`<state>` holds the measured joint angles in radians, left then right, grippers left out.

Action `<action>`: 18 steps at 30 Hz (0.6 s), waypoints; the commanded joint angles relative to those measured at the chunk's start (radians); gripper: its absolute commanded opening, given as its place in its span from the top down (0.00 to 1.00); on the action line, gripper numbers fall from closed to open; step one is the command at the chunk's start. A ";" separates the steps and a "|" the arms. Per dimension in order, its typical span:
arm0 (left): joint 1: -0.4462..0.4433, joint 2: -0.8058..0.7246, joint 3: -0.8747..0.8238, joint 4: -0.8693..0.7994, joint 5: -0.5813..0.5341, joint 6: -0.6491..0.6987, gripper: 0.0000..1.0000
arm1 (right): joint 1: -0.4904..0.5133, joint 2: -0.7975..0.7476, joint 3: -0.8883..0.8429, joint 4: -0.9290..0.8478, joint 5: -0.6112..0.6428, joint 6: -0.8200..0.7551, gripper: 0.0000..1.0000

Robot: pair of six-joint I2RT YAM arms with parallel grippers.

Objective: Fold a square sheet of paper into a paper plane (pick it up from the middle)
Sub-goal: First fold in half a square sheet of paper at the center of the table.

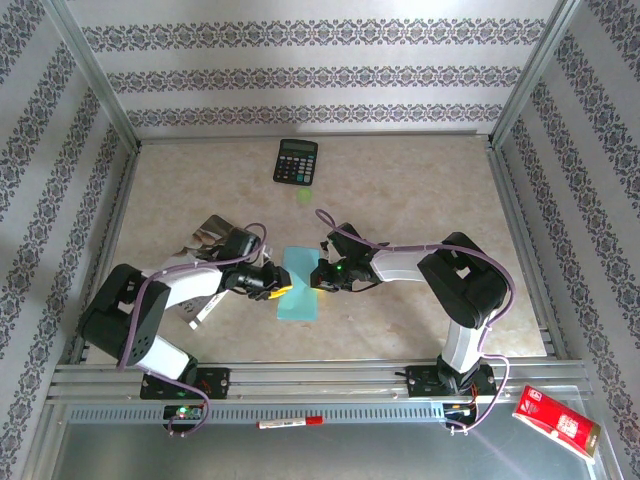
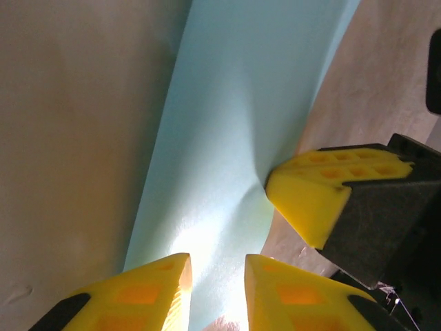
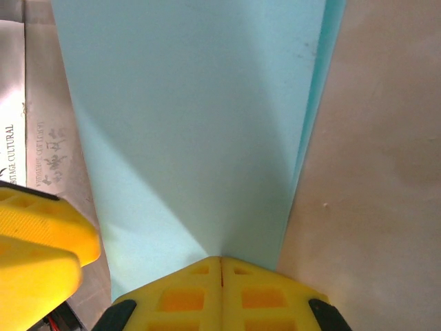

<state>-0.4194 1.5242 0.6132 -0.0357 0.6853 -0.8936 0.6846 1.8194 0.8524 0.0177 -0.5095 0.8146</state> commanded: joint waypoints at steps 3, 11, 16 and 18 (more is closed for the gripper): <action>-0.006 0.040 0.017 -0.009 -0.004 0.044 0.77 | -0.010 0.085 -0.067 -0.243 0.218 -0.023 1.00; 0.017 0.051 -0.007 -0.030 -0.009 0.074 0.84 | -0.011 0.092 -0.066 -0.243 0.216 -0.025 1.00; 0.020 0.071 -0.026 -0.036 -0.012 0.085 0.89 | -0.012 0.094 -0.068 -0.240 0.217 -0.025 1.00; 0.022 0.066 -0.034 -0.036 -0.014 0.085 0.91 | -0.012 0.095 -0.069 -0.239 0.217 -0.024 1.00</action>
<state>-0.4099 1.5841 0.6044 -0.0357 0.6811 -0.8360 0.6846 1.8194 0.8555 0.0113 -0.5064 0.8112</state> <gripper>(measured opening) 0.098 0.042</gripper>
